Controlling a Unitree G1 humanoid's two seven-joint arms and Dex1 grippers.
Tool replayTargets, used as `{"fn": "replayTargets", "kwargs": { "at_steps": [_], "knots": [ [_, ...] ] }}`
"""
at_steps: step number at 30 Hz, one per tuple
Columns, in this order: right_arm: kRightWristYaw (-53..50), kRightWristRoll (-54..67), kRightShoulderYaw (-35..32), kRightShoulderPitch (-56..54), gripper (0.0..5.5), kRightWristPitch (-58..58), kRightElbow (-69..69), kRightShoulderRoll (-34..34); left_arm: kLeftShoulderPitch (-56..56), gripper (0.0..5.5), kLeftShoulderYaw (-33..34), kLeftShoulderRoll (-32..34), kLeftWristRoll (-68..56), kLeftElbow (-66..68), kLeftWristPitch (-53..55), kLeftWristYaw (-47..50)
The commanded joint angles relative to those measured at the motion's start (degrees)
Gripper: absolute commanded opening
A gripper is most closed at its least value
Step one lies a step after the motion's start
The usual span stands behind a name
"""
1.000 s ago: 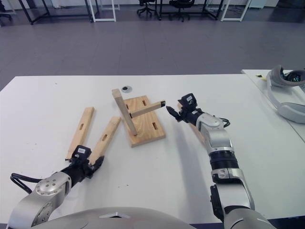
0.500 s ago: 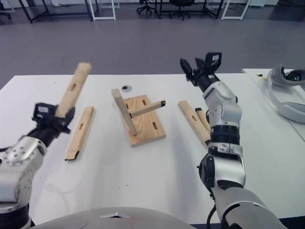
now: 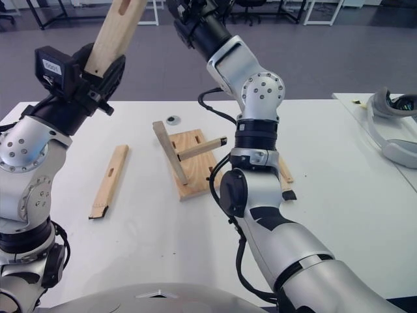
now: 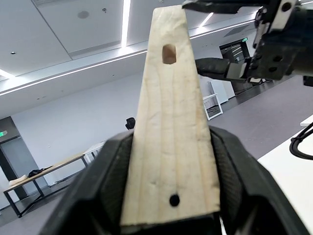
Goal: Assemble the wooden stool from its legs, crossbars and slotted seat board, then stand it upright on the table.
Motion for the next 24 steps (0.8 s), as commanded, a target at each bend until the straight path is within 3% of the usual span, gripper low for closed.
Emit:
{"fn": "replayTargets", "kwargs": {
  "at_steps": [1,6,18,24],
  "knots": [
    [-0.16,2.41,-1.04,-3.96,3.57,0.13,0.64,-0.66,-0.33,2.08,-1.84,-0.11,1.07,-1.23,-0.82,-0.24],
    [0.24,4.47,-2.86,-4.51,3.31,0.05,0.57,-2.45,1.41,2.08,-1.66,0.13,0.93,-1.88,-1.03,-0.47],
    [3.75,5.88,0.22,-2.94,1.19,5.6,-2.54,-6.0,3.93,2.08,-1.92,1.56,0.84,-3.12,-3.36,-3.65],
    [4.58,4.43,2.33,-0.99,1.04,6.34,-4.66,-7.54,4.47,2.08,-1.13,2.46,1.51,-2.38,-4.54,-3.87]
  ]
}}
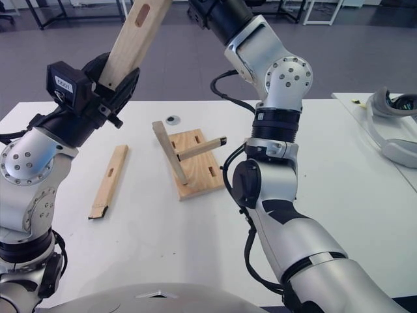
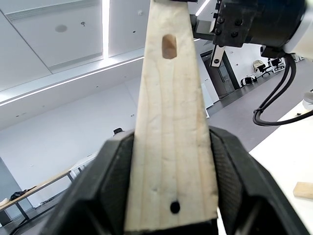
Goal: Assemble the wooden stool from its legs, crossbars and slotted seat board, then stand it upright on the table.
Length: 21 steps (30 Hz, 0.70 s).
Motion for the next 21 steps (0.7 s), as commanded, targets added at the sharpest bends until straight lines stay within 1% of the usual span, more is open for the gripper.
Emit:
{"fn": "replayTargets", "kwargs": {
  "at_steps": [1,2,3,6,8,10,14,17,21],
  "knots": [
    [1.23,-0.75,1.93,1.63,1.03,1.86,-2.8,-1.19,0.84,2.08,0.43,1.3,1.22,0.55,-0.45,-0.66],
    [1.48,-0.9,2.12,2.2,1.03,1.91,-3.52,-1.53,1.01,2.08,0.73,1.3,1.29,0.65,0.46,-0.2],
    [1.86,-1.55,2.13,3.13,1.02,0.75,-4.98,-1.75,1.09,2.44,1.08,1.15,0.7,0.86,1.73,-0.01],
    [-0.09,-6.24,1.7,7.27,1.02,-4.46,-9.04,-3.25,2.31,2.87,2.83,0.04,0.35,2.03,3.49,1.69],
    [-2.34,-11.76,2.38,11.66,1.01,-7.25,-11.18,-5.48,3.17,3.16,4.42,-0.22,0.53,2.63,3.98,2.64],
    [-6.37,-16.37,1.7,19.03,1.01,-8.52,-15.56,-7.51,3.49,3.45,5.42,-1.15,-0.33,2.1,4.37,3.43],
    [-11.17,-18.6,-1.58,31.99,1.01,-6.83,-24.15,-10.6,1.97,4.13,4.51,-5.16,-4.03,-2.29,6.09,4.94],
    [-11.62,-19.46,-2.05,38.68,1.01,-5.58,-26.34,-12.31,0.11,4.17,2.2,-8.33,-5.45,-4.4,7.79,6.94],
    [-12.75,-18.1,-2.72,44.01,1.01,-3.66,-27.4,-11.57,-0.99,4.17,-0.48,-9.03,-4.86,-2.79,8.05,7.14]
  ]
}}
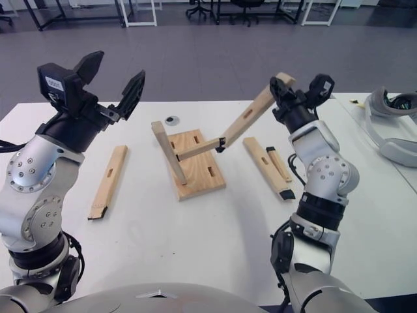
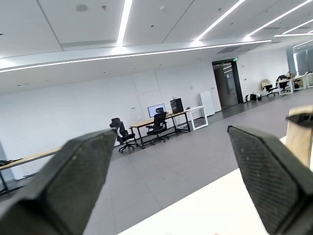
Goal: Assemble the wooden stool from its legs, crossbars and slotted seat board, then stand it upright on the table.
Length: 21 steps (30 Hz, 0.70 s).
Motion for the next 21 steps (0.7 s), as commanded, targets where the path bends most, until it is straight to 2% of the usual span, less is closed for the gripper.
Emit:
{"fn": "replayTargets", "kwargs": {
  "at_steps": [1,8,13,21],
  "knots": [
    [-1.67,1.45,-0.49,3.99,1.01,2.56,-1.81,0.5,-1.31,4.17,-2.03,0.18,0.36,1.75,0.87,-0.12],
    [-5.84,4.72,-0.93,6.5,1.01,3.47,-2.77,5.17,2.01,4.17,-5.71,1.31,2.42,6.63,-1.86,-2.49],
    [-6.58,6.77,-1.53,6.71,1.01,2.91,-3.62,5.42,5.52,4.17,-6.74,1.27,2.61,7.43,-2.55,-3.39],
    [-6.57,11.01,-1.28,7.98,1.01,1.89,-6.58,6.57,3.13,4.17,-2.26,1.03,-0.3,4.19,-1.3,-3.27]
  ]
}}
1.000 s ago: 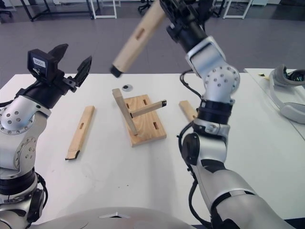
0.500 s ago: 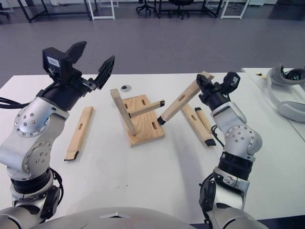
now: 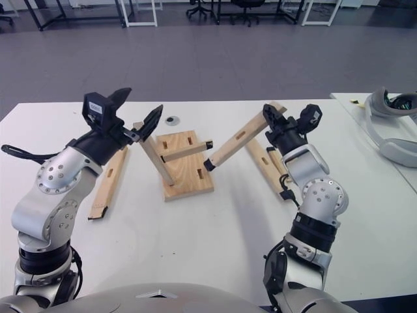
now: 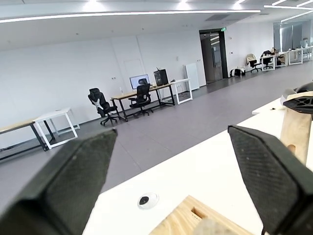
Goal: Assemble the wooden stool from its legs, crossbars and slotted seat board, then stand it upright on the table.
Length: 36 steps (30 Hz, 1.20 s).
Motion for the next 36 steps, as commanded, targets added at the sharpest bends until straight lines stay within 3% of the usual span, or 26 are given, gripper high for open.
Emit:
{"fn": "replayTargets", "kwargs": {
  "at_steps": [1,11,21,28,36],
  "knots": [
    [-0.72,1.34,1.11,1.66,1.01,-0.26,-1.37,1.23,-3.44,4.17,1.53,-0.1,-1.85,-1.4,1.26,-0.01],
    [2.95,-13.46,12.93,8.21,1.01,-5.77,-2.8,-0.68,-3.27,4.17,3.4,1.09,-0.69,2.3,-0.73,0.21],
    [-3.23,-24.03,20.58,10.99,1.01,-11.61,-9.29,2.88,-2.6,4.17,4.0,0.63,0.3,5.18,-3.15,0.91],
    [-9.55,-26.32,21.45,9.6,1.01,-11.8,-11.07,7.79,-2.74,4.17,2.91,1.2,2.2,12.77,-7.76,-1.63],
    [-4.14,-32.14,27.11,15.12,1.01,-11.92,-11.48,3.7,-0.25,4.17,1.17,-0.85,-0.69,10.44,-8.09,-3.13]
  ]
}}
